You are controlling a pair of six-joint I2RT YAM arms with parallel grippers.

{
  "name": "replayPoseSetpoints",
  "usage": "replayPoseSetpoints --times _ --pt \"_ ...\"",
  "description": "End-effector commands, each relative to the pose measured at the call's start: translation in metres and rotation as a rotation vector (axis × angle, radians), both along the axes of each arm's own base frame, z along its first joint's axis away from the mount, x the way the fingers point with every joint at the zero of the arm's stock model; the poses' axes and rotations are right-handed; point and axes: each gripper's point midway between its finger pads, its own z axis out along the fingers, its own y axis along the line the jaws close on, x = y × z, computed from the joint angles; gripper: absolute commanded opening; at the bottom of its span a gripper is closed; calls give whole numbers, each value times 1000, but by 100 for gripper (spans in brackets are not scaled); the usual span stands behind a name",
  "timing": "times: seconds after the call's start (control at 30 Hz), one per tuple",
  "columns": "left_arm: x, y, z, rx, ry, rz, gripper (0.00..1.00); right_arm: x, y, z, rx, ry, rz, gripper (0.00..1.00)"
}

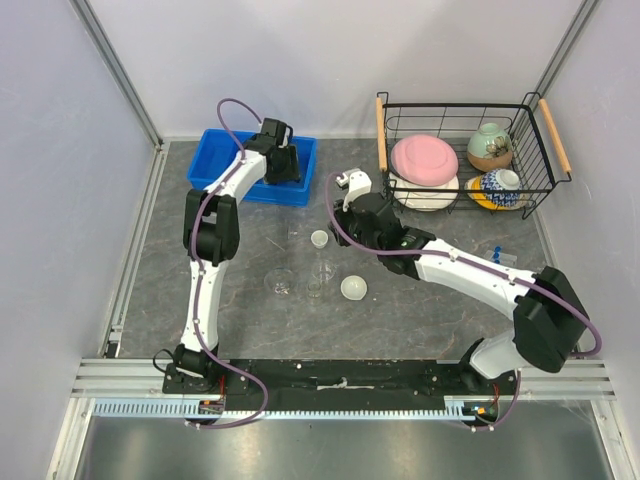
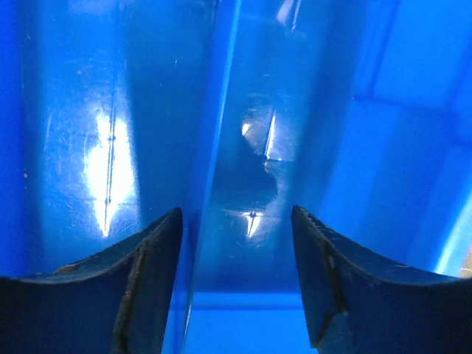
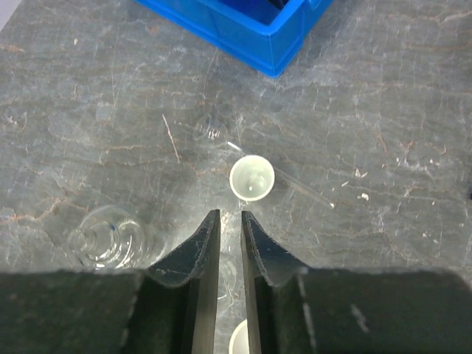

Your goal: Organize the chemistry lab equipment

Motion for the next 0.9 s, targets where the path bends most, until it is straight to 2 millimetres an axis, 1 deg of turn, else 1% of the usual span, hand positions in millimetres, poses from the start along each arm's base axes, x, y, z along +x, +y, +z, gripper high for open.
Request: replayPoseSetpoints --times 0.0,0.03,0.1,0.13,0.2,0.23,0.27,0.4,0.57,0.6,0.67,0.73,0.77,0.83,0.87 --pt "-4 -1 -4 1 -3 -21 63 -10 0 11 68 -6 17 23" --pt "-6 -2 -6 1 2 -25 56 -12 -1 11 71 -3 18 23" --pt "-9 -2 -10 3 14 -23 48 -14 -3 9 76 3 15 22" --pt "-11 -2 -11 3 19 -25 42 -16 -3 8 78 6 16 22" --pt "-14 -2 -15 5 31 -22 37 -17 -6 7 77 10 10 20" --pt "-17 -4 -17 5 41 -26 31 -18 -7 6 74 12 9 20" --pt "-19 -5 -17 3 44 -23 28 -19 -7 7 79 12 9 19" --pt "-29 -5 -21 15 65 -13 2 -23 -9 8 90 19 8 18" --pt "-43 -9 -25 32 85 -8 2 -31 -14 8 97 19 7 18" --pt "-47 -14 -24 35 85 -15 2 -32 -15 9 98 20 8 17" --pt "-54 -18 -29 39 98 -13 2 -35 -17 9 98 20 5 17" --pt "-58 -24 -26 31 89 -17 2 -38 -19 10 98 19 6 17" --pt "-64 -25 -31 34 102 -17 2 -39 -20 10 101 18 3 17" --pt "-70 -30 -29 22 100 -12 2 -42 -22 14 110 11 4 16" --pt "-75 -32 -34 21 107 -12 2 -44 -22 13 112 12 5 16"
